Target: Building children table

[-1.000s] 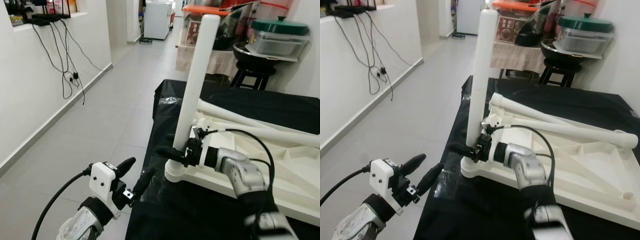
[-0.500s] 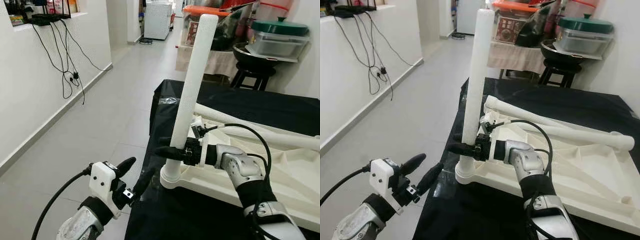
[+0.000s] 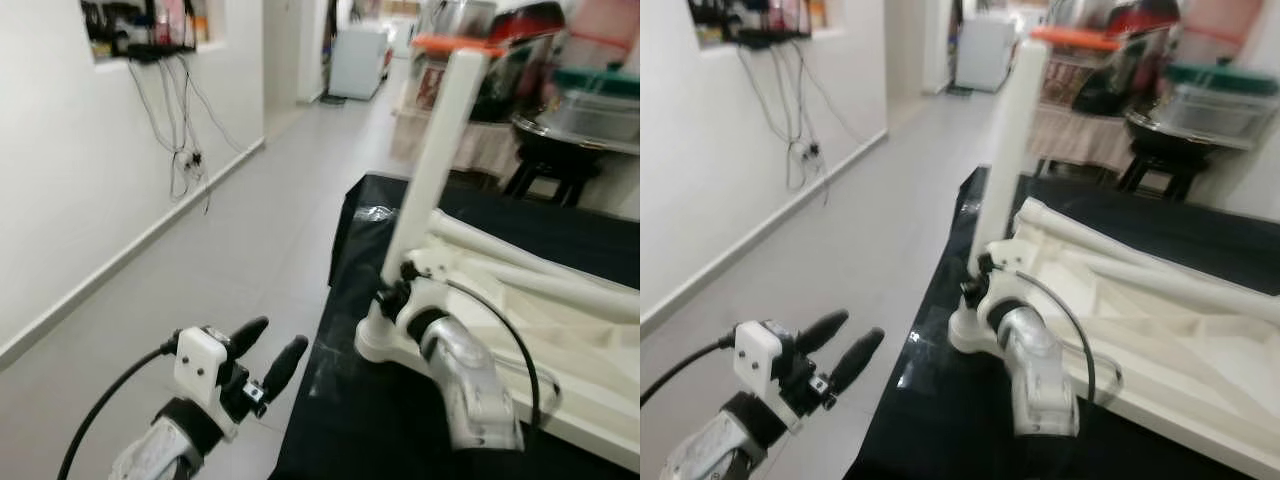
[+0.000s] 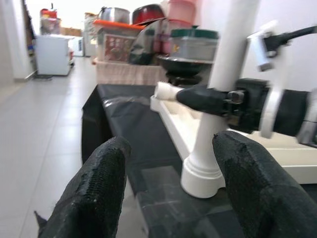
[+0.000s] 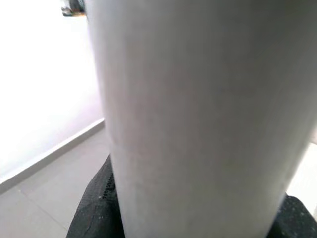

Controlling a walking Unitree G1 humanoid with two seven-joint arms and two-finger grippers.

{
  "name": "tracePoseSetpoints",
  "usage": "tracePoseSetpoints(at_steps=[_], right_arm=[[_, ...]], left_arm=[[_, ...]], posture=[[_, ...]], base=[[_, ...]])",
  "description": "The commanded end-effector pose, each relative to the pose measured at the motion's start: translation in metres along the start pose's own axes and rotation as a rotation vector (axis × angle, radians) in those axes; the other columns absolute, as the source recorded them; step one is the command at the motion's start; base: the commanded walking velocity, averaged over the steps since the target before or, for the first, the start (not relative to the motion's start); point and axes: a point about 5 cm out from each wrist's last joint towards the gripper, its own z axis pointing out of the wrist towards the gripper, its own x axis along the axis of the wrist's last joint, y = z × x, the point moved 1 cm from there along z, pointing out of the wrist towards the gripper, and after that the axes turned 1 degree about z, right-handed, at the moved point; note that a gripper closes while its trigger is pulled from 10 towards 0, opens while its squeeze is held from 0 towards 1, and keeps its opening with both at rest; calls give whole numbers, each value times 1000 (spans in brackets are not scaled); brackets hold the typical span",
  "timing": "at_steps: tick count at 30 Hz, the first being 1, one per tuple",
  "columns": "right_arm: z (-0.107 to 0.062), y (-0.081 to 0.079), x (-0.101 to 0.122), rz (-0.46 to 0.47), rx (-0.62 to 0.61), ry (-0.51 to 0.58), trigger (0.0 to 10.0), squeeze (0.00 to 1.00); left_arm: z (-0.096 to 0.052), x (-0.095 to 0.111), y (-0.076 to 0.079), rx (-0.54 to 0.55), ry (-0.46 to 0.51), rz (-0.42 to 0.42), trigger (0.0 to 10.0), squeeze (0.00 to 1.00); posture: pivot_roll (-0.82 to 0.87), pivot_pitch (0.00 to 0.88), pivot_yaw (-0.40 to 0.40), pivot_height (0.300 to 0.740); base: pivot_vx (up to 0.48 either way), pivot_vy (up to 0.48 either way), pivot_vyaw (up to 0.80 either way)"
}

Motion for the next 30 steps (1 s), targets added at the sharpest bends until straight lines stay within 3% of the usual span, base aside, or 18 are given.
tracePoseSetpoints(at_steps=[1,6,7,9,10,11,12,14,15,17,20,21,22,23,25,27,29,30], right_arm=[[-1,22,-9,-20,-104,-50,0,0],[1,18,-10,-49,-107,-44,0,0],[1,18,-11,-65,-127,-59,10000,0],[1,15,-10,-60,-111,-70,10000,0],[0,14,-8,-60,-101,-76,10000,224],[0,14,-8,-60,-101,-76,10000,224],[1,8,-3,-48,-44,-79,10000,1000],[7,2,2,-31,70,-62,10000,1000],[7,2,2,-31,70,-62,10000,1000],[14,-7,4,4,262,-49,10000,1000],[16,-10,4,30,362,-51,10000,1000],[18,-12,5,-19,533,-48,10000,86],[18,-12,5,-19,533,-48,10000,86],[26,-5,2,3,555,-90,10000,0],[26,-5,2,3,555,-90,10000,0],[30,-5,2,99,689,-148,10000,0],[30,-5,2,99,689,-148,10000,0],[28,-8,3,138,781,-179,10000,0]], left_arm=[[0,-1,1,-10,-11,-11,10000,0],[0,-2,-1,-5,-12,-8,10000,0],[0,-2,-1,-1,-10,-7,10000,0],[1,-2,-2,1,-9,-6,10000,0],[1,-2,-2,1,-10,-7,10000,0],[1,-2,-2,1,-10,-7,10000,0],[1,-3,-2,-1,-11,-10,10000,0],[1,-3,-3,-2,-13,-11,10000,0],[1,-3,-3,-2,-13,-11,10000,0],[1,-4,-3,-2,-13,-11,10000,0],[2,-4,-3,-2,-13,-11,10000,0],[2,-5,-2,-2,-13,-10,10000,0],[2,-5,-2,-2,-13,-10,10000,0],[3,-6,-2,-2,-14,-10,10000,0],[3,-6,-2,-2,-14,-10,10000,0],[3,-6,-1,-3,-14,-10,10000,0],[3,-6,-1,-3,-14,-10,10000,0],[3,-7,-1,-3,-15,-10,10000,0]], posture=[[84,0,-74,740],[85,0,-76,740],[81,0,-78,740],[81,0,-78,740],[89,0,-80,740],[89,0,-80,740],[91,0,-81,740],[93,0,-82,740],[93,0,-82,740],[91,0,-81,740],[96,0,-82,740],[99,0,-83,740],[99,0,-83,740],[99,0,-83,740],[99,0,-83,740],[109,0,-87,740],[109,0,-87,740],[111,0,-87,740]], base=[[0,0,0],[0,0,0],[0,0,0],[0,0,0],[0,0,0],[0,0,0],[0,0,0],[0,0,0],[0,0,0],[0,0,0],[0,0,0],[0,0,0],[0,0,0],[0,0,0],[0,0,0],[0,0,0],[0,0,0],[0,0,0]])
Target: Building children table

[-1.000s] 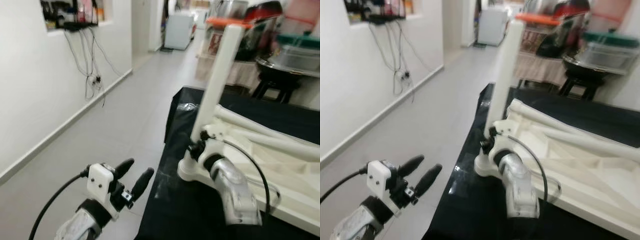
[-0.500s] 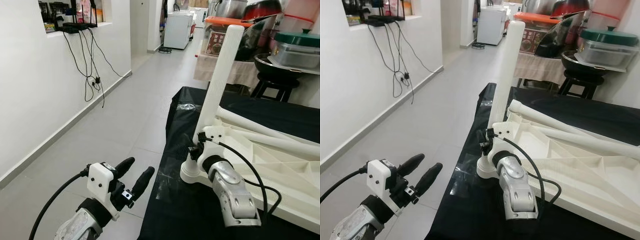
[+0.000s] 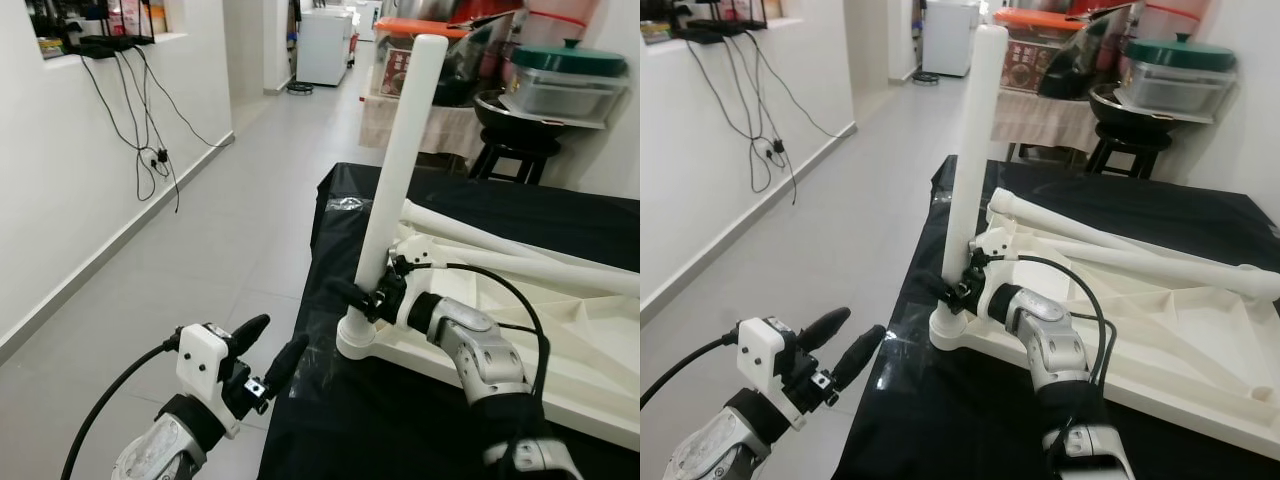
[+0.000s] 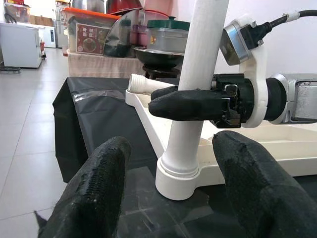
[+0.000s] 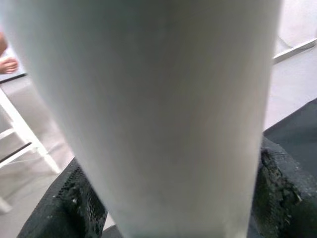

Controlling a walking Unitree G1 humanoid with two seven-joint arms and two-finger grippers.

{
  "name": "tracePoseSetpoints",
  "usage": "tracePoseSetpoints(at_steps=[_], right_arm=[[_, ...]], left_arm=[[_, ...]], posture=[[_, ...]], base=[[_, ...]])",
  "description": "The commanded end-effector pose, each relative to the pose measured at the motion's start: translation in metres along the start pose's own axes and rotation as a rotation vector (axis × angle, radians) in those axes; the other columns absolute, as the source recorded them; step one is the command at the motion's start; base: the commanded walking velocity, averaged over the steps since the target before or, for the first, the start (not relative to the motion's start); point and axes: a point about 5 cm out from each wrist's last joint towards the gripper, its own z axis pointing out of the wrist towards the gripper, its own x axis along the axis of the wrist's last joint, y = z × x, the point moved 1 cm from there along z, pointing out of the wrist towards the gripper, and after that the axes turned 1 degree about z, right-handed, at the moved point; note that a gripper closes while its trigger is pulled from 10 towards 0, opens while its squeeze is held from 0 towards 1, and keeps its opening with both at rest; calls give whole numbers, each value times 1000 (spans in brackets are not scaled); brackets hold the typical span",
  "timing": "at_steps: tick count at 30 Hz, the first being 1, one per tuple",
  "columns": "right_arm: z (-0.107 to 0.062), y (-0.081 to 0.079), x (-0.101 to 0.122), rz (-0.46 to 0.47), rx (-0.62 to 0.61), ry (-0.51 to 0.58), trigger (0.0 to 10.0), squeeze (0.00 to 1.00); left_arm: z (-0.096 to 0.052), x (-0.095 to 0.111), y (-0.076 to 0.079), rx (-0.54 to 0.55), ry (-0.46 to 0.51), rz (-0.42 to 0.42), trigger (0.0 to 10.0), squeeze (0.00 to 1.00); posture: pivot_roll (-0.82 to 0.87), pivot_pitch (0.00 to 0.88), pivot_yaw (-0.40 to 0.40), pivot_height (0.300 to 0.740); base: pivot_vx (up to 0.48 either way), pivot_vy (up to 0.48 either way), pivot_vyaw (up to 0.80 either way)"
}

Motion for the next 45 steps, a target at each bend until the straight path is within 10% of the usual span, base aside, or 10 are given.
tracePoseSetpoints(at_steps=[1,10,11,24,29,33,41,44,45], right_arm=[[3,-4,-2,42,85,-30,10000,0],[4,0,5,184,273,-45,9647,0],[4,2,5,179,246,-31,0,0],[-5,30,9,39,-121,53,0,0],[-53,38,-2,-30,-930,184,0,0],[-48,-13,-24,-67,-856,168,0,0],[-32,-8,-22,-81,-824,144,0,0],[-29,-9,-25,-96,-818,78,1137,0],[-27,-10,-23,-80,-783,74,10000,0]], left_arm=[[-1,-3,1,0,-11,3,10000,0],[-1,-2,1,1,-9,4,10000,0],[0,-2,1,2,-8,4,10000,0],[1,-1,2,2,0,4,10000,0],[-2,2,2,5,3,7,10000,0],[-3,3,0,7,3,8,10000,0],[-1,2,-1,6,1,8,10000,0],[-1,2,-3,12,4,9,10000,0],[-1,2,-3,13,5,9,10000,0]], posture=[[111,0,-87,740],[108,0,-86,740],[107,0,-86,740],[97,0,-87,740],[93,0,-106,740],[69,0,-79,740],[93,0,-90,740],[93,0,-93,740],[91,0,-93,740]], base=[[0,0,0],[0,0,0],[0,0,0],[0,0,0],[0,0,0],[0,0,0],[0,0,0],[0,0,0],[0,0,0]])
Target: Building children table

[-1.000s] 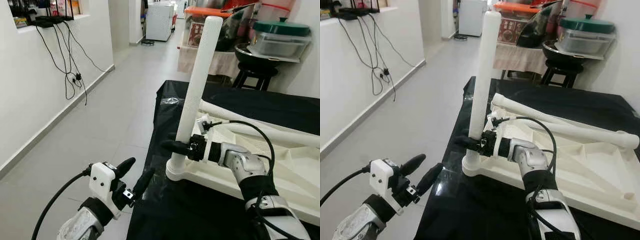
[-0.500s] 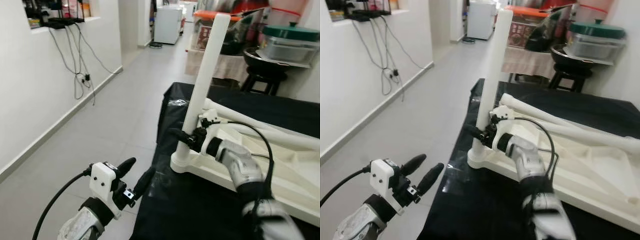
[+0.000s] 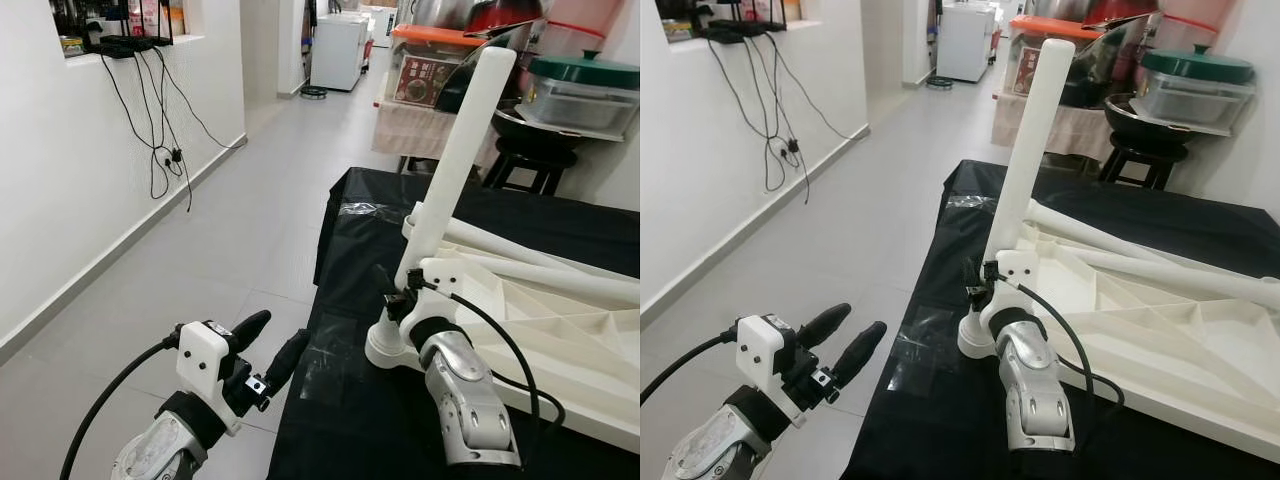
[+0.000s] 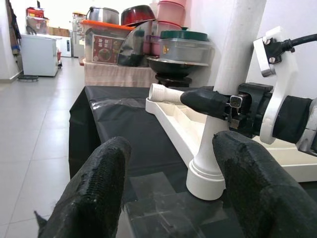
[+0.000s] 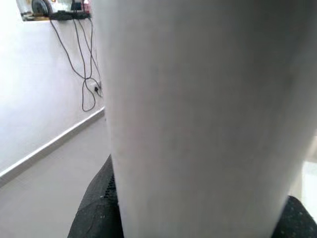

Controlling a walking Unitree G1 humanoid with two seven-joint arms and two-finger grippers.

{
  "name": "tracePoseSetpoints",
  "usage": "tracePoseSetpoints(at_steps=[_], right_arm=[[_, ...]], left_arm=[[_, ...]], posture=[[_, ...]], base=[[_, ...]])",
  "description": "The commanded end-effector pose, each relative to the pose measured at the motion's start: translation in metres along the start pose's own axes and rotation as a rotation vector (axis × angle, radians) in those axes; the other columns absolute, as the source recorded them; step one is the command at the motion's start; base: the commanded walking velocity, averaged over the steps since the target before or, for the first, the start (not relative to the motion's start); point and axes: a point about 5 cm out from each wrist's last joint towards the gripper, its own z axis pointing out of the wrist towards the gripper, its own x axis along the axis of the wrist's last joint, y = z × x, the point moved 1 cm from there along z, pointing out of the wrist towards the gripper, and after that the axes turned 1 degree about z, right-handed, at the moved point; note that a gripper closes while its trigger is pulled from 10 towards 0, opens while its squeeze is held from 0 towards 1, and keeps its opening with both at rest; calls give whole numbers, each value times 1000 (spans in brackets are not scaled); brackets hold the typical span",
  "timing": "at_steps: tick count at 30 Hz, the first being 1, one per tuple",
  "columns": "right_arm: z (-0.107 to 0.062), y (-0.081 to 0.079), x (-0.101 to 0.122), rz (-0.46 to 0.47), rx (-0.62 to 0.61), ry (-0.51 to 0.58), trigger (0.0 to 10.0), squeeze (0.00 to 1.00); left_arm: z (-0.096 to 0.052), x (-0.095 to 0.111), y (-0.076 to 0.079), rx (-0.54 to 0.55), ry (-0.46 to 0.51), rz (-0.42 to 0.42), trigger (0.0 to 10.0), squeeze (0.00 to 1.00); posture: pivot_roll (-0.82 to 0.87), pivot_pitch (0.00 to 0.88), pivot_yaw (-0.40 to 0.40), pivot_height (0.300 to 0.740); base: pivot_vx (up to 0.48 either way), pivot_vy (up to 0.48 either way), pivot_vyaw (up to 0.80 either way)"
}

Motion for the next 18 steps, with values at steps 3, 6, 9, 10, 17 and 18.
tracePoseSetpoints(at_steps=[3,6,9,10,17,18], right_arm=[[1,-1,-5,5,92,-67,10000,1000],[5,-9,3,25,266,-50,10000,1000],[8,-17,2,86,530,-105,10000,1000],[8,-18,1,100,570,-123,10000,1000],[19,-12,1,183,785,-189,10000,584],[24,-15,2,270,952,-278,10000,0]], left_arm=[[0,-3,-2,2,-13,-6,10000,0],[0,-3,-1,1,-14,-8,10000,0],[1,-4,0,-1,-14,-9,10000,0],[2,-4,0,-1,-14,-9,10000,0],[3,-5,0,-1,-13,-10,10000,0],[3,-6,0,0,-13,-11,10000,0]], posture=[[91,0,-90,740],[93,0,-89,740],[98,0,-93,740],[102,0,-96,740],[107,0,-98,740],[111,0,-100,740]], base=[[0,0,0],[0,0,0],[0,0,0],[0,0,0],[0,0,0],[0,0,0]])
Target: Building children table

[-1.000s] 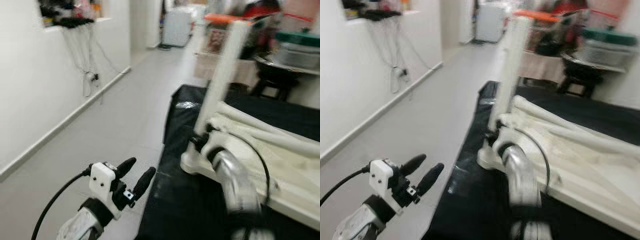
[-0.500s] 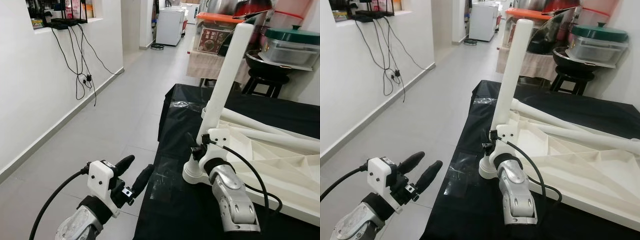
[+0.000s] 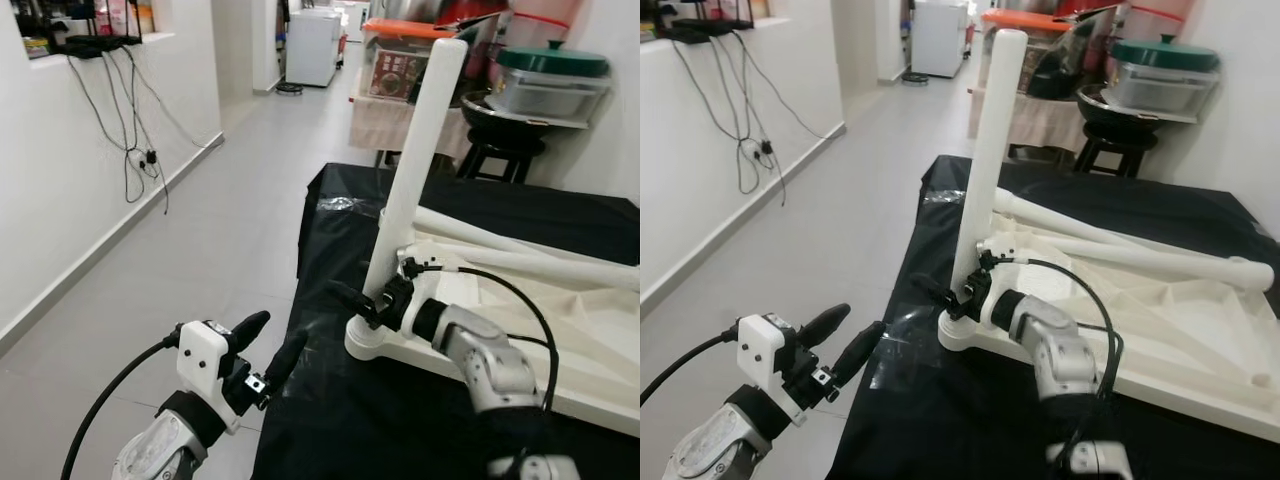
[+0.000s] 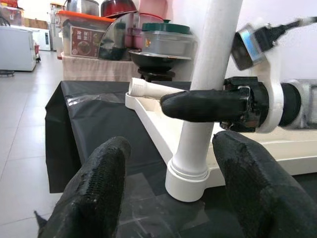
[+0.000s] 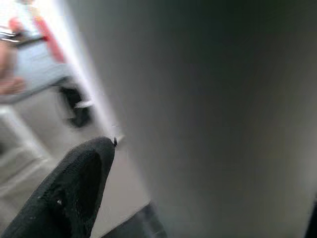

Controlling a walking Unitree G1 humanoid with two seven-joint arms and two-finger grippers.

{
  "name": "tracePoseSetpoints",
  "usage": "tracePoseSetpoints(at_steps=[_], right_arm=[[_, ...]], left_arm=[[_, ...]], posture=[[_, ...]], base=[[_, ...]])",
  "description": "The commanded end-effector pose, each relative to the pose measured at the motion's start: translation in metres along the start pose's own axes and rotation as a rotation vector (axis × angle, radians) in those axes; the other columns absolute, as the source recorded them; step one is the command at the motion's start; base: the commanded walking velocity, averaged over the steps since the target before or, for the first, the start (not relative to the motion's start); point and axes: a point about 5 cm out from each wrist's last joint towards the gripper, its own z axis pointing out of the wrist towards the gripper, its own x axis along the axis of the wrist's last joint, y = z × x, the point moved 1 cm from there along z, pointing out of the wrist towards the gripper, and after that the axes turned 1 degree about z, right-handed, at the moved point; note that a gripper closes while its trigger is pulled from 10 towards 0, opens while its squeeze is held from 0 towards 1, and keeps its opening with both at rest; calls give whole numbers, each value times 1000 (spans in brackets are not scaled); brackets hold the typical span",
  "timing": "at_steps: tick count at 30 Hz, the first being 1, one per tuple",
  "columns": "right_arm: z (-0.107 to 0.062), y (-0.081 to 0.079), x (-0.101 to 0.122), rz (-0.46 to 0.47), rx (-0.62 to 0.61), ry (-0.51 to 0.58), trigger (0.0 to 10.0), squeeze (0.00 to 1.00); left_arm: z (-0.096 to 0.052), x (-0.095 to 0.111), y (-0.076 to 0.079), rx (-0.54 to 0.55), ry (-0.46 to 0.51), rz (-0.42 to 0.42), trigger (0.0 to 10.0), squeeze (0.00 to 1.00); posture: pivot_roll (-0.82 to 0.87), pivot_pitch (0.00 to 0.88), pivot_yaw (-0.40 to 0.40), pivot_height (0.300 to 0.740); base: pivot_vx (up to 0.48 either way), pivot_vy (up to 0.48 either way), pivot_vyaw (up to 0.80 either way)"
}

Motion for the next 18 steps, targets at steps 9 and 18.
tracePoseSetpoints(at_steps=[9,18], right_arm=[[9,-9,-4,212,239,-68,10000,0],[6,0,-3,146,152,17,0,0]], left_arm=[[0,-3,1,0,-10,-4,10000,0],[-1,-4,1,-2,-11,-6,10000,0]], posture=[[115,0,-100,740],[99,0,-92,740]], base=[[0,0,0],[0,0,0]])
